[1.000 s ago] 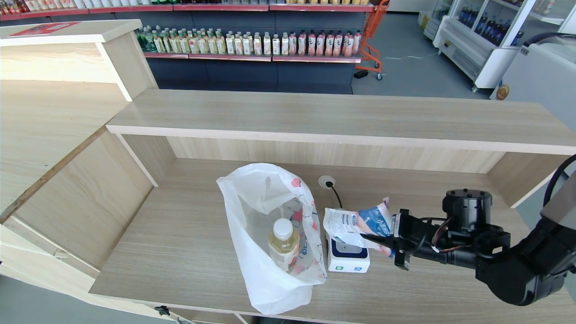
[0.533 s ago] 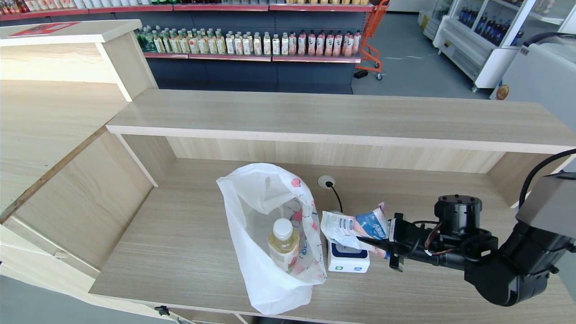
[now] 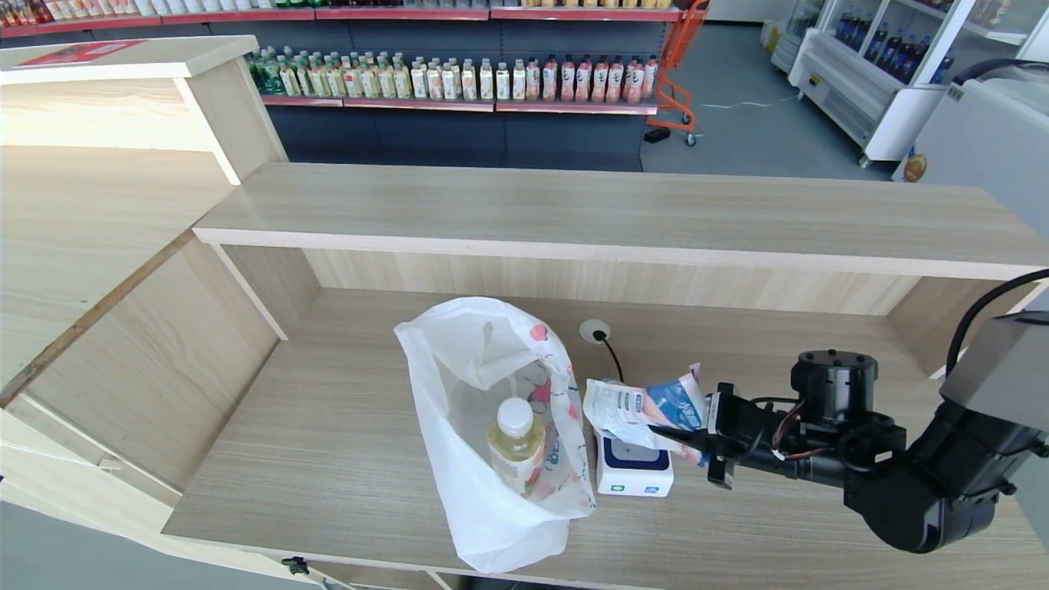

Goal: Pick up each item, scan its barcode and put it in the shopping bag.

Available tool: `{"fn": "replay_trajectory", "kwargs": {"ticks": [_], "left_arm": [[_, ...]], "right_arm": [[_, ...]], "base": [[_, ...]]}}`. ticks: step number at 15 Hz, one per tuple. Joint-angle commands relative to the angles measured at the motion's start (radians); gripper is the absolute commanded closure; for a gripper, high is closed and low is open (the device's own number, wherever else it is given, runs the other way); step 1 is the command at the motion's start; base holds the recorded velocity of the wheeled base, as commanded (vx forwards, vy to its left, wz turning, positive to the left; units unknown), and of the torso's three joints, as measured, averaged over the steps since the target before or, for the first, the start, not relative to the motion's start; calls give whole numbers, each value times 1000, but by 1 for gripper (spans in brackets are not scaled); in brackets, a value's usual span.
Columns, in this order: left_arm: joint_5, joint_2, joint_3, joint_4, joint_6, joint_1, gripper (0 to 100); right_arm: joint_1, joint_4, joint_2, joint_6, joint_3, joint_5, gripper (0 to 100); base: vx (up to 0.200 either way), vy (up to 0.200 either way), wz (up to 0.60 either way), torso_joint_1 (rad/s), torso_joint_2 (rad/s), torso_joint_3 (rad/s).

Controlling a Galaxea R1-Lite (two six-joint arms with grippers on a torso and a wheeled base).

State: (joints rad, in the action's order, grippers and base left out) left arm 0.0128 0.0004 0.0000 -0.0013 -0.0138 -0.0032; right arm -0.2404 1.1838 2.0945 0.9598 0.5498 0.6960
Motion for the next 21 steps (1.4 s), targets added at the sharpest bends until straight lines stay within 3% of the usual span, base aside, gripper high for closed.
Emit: {"fn": "replay_trajectory", "kwargs": {"ticks": [1, 4, 6, 8, 11, 14, 21], "left_arm": [[1, 0, 0, 0, -2, 0, 0], [1, 0, 0, 0, 0, 0, 0], [1, 0, 0, 0, -2, 0, 0], [1, 0, 0, 0, 0, 0, 0], [1, 0, 0, 0, 0, 0, 0], [1, 0, 0, 0, -2, 0, 0], [0, 0, 0, 1, 9, 0, 0]], "right_arm": [[1, 0, -31, -15, 1, 0, 100], [41, -4, -160, -202, -4, -12, 100], [39, -47, -329, -513, -8, -105, 100], [13, -173, -455, -783, 24, -265, 100], [12, -391, -580, -1030, 4, -325, 100], [10, -420, -613, -1124, -53, -325, 100], [9, -420, -634, -1161, -82, -323, 100]], "base": [[0, 0, 0, 0, 0, 0], [0, 0, 0, 0, 0, 0], [0, 0, 0, 0, 0, 0], [0, 0, 0, 0, 0, 0], [0, 0, 0, 0, 0, 0], [0, 0, 0, 0, 0, 0], [0, 0, 0, 0, 0, 0]]}}
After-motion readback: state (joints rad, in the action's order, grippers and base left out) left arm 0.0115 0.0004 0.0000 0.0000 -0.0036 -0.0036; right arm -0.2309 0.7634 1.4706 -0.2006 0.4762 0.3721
